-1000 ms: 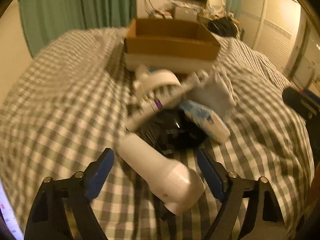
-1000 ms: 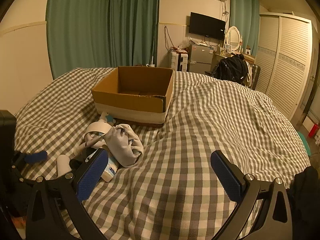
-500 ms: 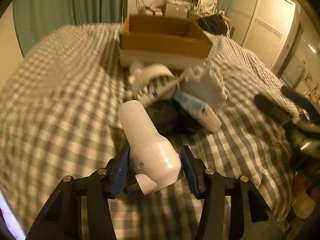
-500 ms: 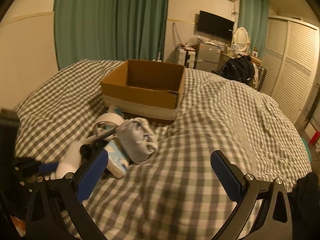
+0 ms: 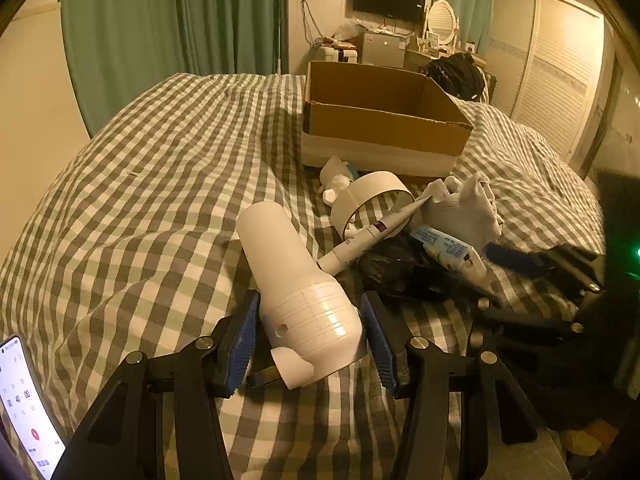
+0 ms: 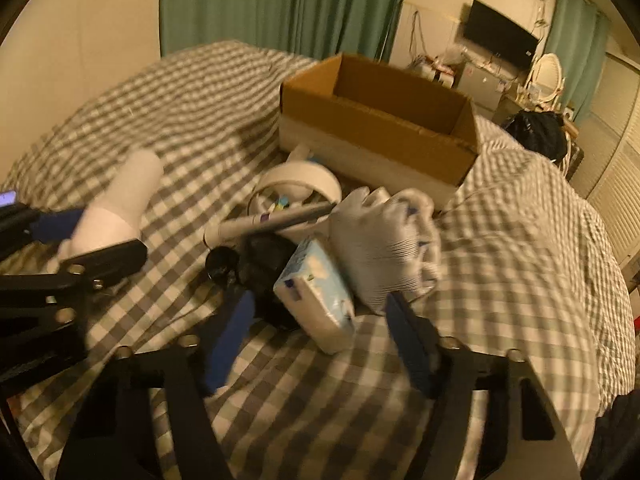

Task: Organize objects
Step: 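Grasp the white bottle with the left gripper while the right grasps the tissue pack, then carry both items over the box and open both grippers to drop them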

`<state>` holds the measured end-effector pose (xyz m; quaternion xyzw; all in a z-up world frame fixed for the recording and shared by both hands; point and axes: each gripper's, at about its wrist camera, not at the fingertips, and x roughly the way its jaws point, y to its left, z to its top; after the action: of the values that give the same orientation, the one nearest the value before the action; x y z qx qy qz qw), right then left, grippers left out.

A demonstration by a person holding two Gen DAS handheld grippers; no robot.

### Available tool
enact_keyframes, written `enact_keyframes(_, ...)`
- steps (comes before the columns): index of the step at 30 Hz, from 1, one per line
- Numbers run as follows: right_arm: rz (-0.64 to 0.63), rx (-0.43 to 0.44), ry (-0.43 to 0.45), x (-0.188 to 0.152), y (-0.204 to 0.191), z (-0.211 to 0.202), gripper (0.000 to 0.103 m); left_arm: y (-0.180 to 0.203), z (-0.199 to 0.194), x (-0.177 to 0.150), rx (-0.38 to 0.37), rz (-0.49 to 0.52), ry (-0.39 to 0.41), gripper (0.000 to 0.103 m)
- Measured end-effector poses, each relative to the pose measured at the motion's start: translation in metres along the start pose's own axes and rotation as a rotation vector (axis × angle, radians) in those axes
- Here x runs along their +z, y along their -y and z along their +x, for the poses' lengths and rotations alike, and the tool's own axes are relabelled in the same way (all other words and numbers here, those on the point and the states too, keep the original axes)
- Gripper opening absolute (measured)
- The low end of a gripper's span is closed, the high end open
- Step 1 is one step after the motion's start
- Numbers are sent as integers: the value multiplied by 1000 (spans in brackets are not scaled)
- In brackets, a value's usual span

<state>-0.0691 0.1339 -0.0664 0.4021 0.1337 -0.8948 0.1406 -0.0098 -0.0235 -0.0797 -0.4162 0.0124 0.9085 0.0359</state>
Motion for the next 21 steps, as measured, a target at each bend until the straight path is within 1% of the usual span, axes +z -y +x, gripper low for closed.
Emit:
enact_keyframes(2, 3, -6, -30, 0, 1, 8, 32, 0, -2, -1, -1, -1, 1, 53)
enact_keyframes(5, 14, 3, -24, -2, 6, 7, 29, 3, -4, -1, 3, 3, 4, 53)
enact_keyframes(10, 19, 24, 42, 0, 6, -19, 26, 5, -17, 4, 6, 13, 31, 53)
enact_keyframes(13, 30, 57, 95, 5, 10, -43, 25, 7, -28, 14, -14, 19, 52, 53)
enact_keyframes(16, 45, 89, 140, 18, 17, -65, 24, 8, -45, 33, -30, 23, 101, 53)
enact_keyframes(17, 45, 86, 170, 25, 21, -76, 24, 9, -52, 43, -37, 30, 124, 53)
enact_keyframes(21, 17, 37, 262, 54, 30, -111, 23, 9, -63, 80, -72, 27, 167, 53)
